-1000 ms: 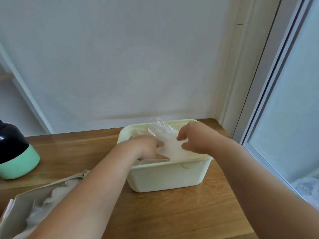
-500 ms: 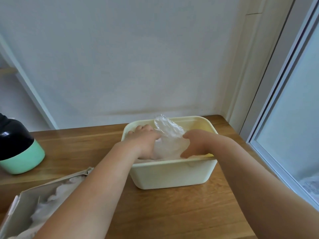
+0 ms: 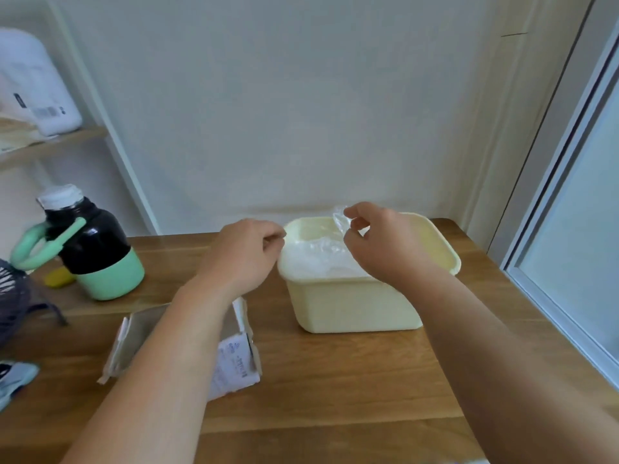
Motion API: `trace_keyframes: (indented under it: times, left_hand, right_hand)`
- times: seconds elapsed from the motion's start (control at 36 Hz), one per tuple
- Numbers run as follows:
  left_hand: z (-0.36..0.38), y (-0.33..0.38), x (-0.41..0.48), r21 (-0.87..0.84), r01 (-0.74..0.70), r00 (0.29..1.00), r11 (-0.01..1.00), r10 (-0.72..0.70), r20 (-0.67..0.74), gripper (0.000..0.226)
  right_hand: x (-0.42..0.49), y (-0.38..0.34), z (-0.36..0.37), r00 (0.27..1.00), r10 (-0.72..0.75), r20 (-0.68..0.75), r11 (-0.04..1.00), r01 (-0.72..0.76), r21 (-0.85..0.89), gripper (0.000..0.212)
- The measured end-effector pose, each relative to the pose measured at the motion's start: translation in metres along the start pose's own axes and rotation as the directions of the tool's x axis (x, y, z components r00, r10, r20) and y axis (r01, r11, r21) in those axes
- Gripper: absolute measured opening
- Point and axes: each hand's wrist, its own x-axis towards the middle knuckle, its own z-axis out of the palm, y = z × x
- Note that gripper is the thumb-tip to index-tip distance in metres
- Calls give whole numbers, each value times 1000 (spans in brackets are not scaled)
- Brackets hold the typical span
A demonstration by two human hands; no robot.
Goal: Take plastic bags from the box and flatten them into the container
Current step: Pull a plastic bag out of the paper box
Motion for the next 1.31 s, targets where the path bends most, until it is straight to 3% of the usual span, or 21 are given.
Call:
trace_keyframes:
  times: [0.19, 0.39, 0.47, 0.58, 0.67, 0.75, 0.94, 1.0, 1.06, 1.14, 1.19, 1.31]
  left_hand:
    - [-32, -34, -53, -27, 157, 987, 987, -156, 43, 14]
    - [-42, -67, -89, 231, 310, 885, 922, -368, 283, 18]
    - [-37, -69, -92, 250, 305, 886, 919, -370, 279, 24]
    - [-33, -67, -91, 235, 286, 897, 929, -346, 274, 20]
    - [-30, -67, -92, 130, 332, 913, 934, -353, 206, 6]
    - [-25, -68, -93, -31, 364, 928, 931, -360, 93, 13]
    - [-23, -66, -91, -477, 155, 969, 865, -227, -98, 20]
    - [-23, -67, -91, -507, 96, 975, 857, -183, -124, 22]
    - [-23, -67, -90, -539, 50, 978, 841, -150, -143, 25]
    - [-23, -68, -91, -584, 19, 983, 811, -121, -136, 25]
    - [-24, -71, -92, -582, 62, 987, 811, -136, -84, 25]
    - [-22, -78, -95, -463, 196, 980, 864, -187, 66, 53]
  right_hand:
    - [-20, -44, 45, 993, -101, 68, 976, 86, 201, 25]
    - [-35, -69, 95, 954, -139, 267, 978, 89, 191, 23]
    - [-38, -68, 110, 928, -134, 347, 979, 70, 192, 26]
    - [-40, -65, 120, 927, -130, 352, 982, 71, 178, 23]
    - [-41, -63, 121, 922, -121, 368, 983, 60, 175, 22]
    - [-43, -63, 119, 917, -123, 379, 979, 51, 195, 21]
    - [-43, -67, 110, 877, -195, 438, 962, 84, 260, 36]
    - [-40, -71, 108, 863, -218, 455, 946, 73, 315, 30]
    - [-38, -73, 106, 859, -253, 445, 932, 92, 352, 9]
    - [-35, -75, 106, 881, -263, 393, 935, 132, 329, 24]
    - [-34, -76, 107, 896, -244, 372, 940, 123, 318, 24]
    - [-34, -77, 109, 916, -184, 356, 894, 6, 447, 13]
